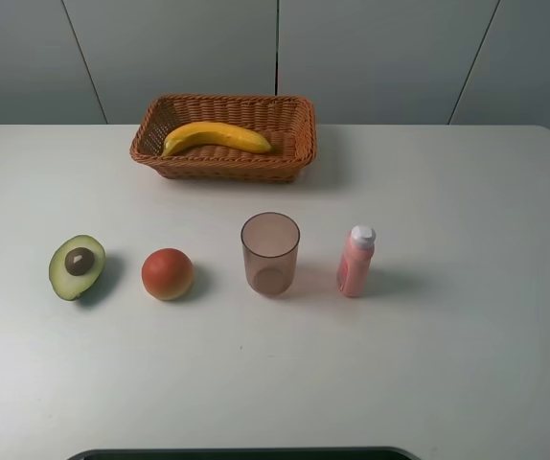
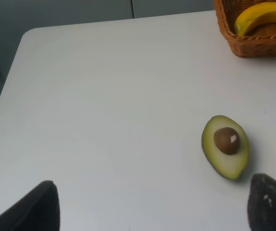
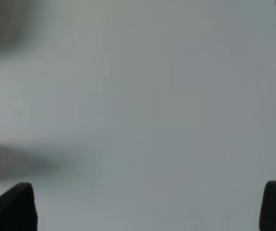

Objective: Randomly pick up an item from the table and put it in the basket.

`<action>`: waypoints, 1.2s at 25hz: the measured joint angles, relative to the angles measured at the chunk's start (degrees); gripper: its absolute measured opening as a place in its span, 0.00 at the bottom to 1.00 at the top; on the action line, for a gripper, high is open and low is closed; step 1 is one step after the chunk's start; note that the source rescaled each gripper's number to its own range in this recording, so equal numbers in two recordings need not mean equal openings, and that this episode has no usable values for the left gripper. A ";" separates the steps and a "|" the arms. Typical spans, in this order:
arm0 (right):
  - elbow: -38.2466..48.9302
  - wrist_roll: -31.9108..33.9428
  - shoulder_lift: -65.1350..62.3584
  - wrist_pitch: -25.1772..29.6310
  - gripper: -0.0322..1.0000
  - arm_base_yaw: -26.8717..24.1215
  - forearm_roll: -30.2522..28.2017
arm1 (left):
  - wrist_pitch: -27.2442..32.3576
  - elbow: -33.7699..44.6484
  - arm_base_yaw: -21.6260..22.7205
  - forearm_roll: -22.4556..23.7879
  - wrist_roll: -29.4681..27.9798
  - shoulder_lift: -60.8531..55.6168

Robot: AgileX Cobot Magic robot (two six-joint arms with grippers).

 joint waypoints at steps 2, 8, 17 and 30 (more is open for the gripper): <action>3.25 -0.28 -6.35 -0.31 1.00 0.00 0.00 | 0.00 0.00 0.00 0.00 0.00 0.00; 7.29 1.13 -20.67 1.19 1.00 1.16 0.12 | 0.00 0.00 0.00 0.00 0.00 0.00; 8.79 7.54 -28.86 5.14 1.00 4.55 -1.53 | 0.00 0.00 0.00 0.00 0.11 0.00; 9.42 20.69 -28.99 4.26 1.00 10.90 -11.06 | 0.00 0.00 0.00 0.00 0.23 0.00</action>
